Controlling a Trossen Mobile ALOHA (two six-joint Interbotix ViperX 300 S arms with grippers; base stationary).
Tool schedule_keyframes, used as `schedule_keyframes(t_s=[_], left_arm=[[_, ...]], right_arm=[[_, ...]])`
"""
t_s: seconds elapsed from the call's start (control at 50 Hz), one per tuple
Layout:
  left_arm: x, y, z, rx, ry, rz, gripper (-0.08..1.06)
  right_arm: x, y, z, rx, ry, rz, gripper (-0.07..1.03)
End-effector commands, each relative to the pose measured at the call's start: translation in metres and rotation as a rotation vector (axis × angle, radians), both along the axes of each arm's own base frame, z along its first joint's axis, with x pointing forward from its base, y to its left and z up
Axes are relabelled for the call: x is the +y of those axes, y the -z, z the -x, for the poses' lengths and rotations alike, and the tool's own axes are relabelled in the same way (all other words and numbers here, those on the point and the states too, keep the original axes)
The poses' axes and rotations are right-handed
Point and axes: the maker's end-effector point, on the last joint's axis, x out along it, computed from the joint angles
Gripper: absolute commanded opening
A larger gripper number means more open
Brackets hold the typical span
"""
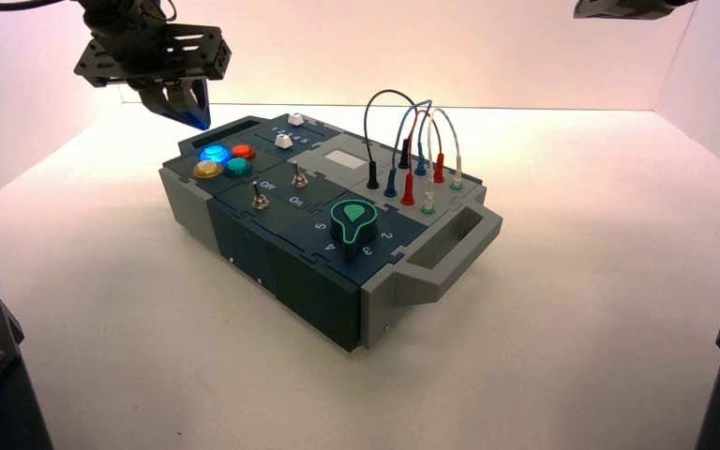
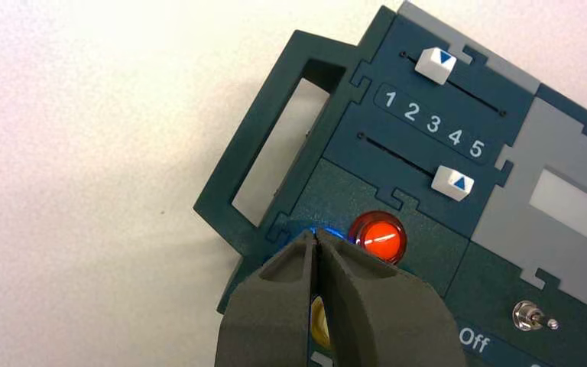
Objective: Push the blue button with the left gripper.
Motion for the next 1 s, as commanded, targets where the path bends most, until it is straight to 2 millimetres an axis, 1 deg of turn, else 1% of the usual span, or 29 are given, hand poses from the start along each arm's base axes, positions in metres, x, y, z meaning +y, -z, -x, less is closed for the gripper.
schedule_keyframes(t_s=[0.02, 0.1, 0.12, 0.16, 0.18, 0.2, 0.34, 0.5, 0.66, 1.0], left_arm=[[-0.002, -0.018, -0.009, -0.070, -0.002, 0.015, -0.03], [-0.002, -0.025, -0.011, -0.099, 0.000, 0.018, -0.03], [-0.002, -0.032, -0.014, -0.131, 0.000, 0.022, -0.03], [-0.002, -0.035, -0.015, -0.145, 0.000, 0.024, -0.03], [-0.001, -0.045, -0.018, -0.189, -0.001, 0.028, -0.03], [-0.001, -0.048, -0.018, -0.204, -0.001, 0.031, -0.03], [0.001, -0.061, -0.017, -0.282, -0.006, 0.038, -0.03], [0.006, -0.061, -0.013, -0.332, -0.024, 0.042, -0.03], [0.008, -0.065, -0.011, -0.372, -0.035, 0.049, -0.03], [0.011, -0.060, -0.007, -0.383, -0.048, 0.051, -0.03]], right_arm=[[-0.001, -0.008, -0.004, -0.028, 0.006, -0.003, -0.02], [-0.001, -0.008, -0.004, -0.028, 0.007, -0.004, -0.02], [-0.001, -0.008, -0.004, -0.028, 0.007, -0.002, -0.02], [-0.001, -0.007, -0.004, -0.026, 0.007, -0.003, -0.02], [-0.001, -0.007, -0.004, -0.026, 0.008, -0.001, -0.02], [-0.001, -0.007, -0.004, -0.026, 0.008, -0.001, -0.02], [-0.001, -0.007, -0.004, -0.026, 0.008, -0.001, -0.02], [-0.002, -0.005, -0.005, -0.031, 0.015, 0.000, -0.02], [-0.002, -0.005, -0.005, -0.032, 0.016, 0.002, -0.02], [-0.002, -0.004, -0.004, -0.029, 0.017, 0.000, -0.02]])
